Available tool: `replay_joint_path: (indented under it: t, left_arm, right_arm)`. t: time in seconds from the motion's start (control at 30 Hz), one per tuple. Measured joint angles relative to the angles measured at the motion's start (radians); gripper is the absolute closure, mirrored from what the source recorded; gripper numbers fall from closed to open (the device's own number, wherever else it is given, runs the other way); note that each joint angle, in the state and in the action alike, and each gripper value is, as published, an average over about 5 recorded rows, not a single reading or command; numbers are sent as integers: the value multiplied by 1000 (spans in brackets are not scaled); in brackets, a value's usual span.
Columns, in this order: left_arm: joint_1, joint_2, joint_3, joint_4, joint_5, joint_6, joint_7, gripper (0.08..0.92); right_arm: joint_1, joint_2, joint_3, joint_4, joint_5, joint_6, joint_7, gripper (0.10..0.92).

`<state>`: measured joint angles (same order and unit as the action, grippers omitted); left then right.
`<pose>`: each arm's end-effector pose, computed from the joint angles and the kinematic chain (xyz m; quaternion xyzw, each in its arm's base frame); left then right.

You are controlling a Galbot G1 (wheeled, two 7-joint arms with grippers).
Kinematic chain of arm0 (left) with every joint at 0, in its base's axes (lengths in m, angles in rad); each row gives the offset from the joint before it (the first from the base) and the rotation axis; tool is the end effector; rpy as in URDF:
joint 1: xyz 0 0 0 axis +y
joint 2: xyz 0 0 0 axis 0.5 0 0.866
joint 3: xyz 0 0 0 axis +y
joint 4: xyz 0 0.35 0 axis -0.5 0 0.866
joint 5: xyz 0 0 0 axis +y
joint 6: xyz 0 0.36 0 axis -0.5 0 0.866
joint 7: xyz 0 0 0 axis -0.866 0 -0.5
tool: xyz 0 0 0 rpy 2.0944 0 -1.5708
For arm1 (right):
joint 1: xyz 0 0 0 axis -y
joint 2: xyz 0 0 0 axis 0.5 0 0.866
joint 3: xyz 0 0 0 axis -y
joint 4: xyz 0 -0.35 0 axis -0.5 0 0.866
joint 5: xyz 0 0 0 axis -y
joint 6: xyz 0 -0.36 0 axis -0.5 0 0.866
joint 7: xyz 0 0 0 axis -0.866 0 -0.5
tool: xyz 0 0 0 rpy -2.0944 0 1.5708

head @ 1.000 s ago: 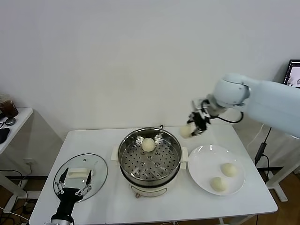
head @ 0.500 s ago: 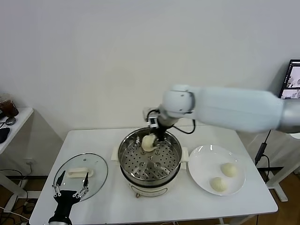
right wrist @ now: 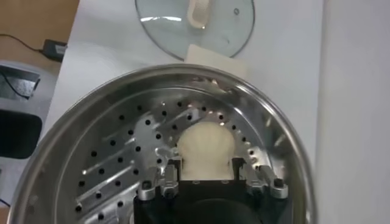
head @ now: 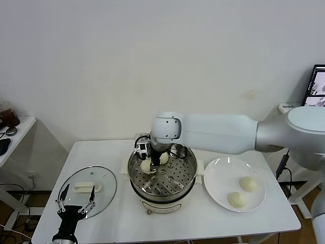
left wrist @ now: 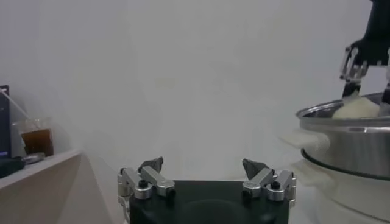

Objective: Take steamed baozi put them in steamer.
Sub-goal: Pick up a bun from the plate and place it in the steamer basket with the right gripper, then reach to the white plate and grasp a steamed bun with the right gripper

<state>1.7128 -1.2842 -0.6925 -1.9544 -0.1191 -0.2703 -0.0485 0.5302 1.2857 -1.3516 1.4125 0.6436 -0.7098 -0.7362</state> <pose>0.1411 0.1147 -0.3532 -0.0182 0.9941 0.1064 0.0102 0.4864 0.2111 -0.1033 0.5597 -0.5406 0.5343 0.3301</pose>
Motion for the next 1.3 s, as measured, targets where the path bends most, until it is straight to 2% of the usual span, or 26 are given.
replay_joint_path:
  t: [0.2,0.47,0.57,0.73,0.93,1.3]
  left_arm:
    - [-3,2,-1,5,3,-6,-1,177]
    - [-4,2,-3,9,6,-9,-2,177]
    - [-3,1,-4,9,7,-11,-2,177]
    - [-2,7,-5,9,15,-18,-2,177]
    - [-7,12,1,2,25,-19,-1,177]
    - [-3,8,23,3,46,-19,0,177]
  right_arm:
    - [-30,30,5,-28,-5,-7,7,498]
    - [-32,32,12,-32,-18,-11,-7,279]
    - [-17,19,19,-19,-26,-10,-30,221]
    - [37,-42,30,28,-46,4,-98,203]
    - [127,-186,22,121,-102,56,-210,203]
    - [147,-559,26,258,-343,235,-396,203]
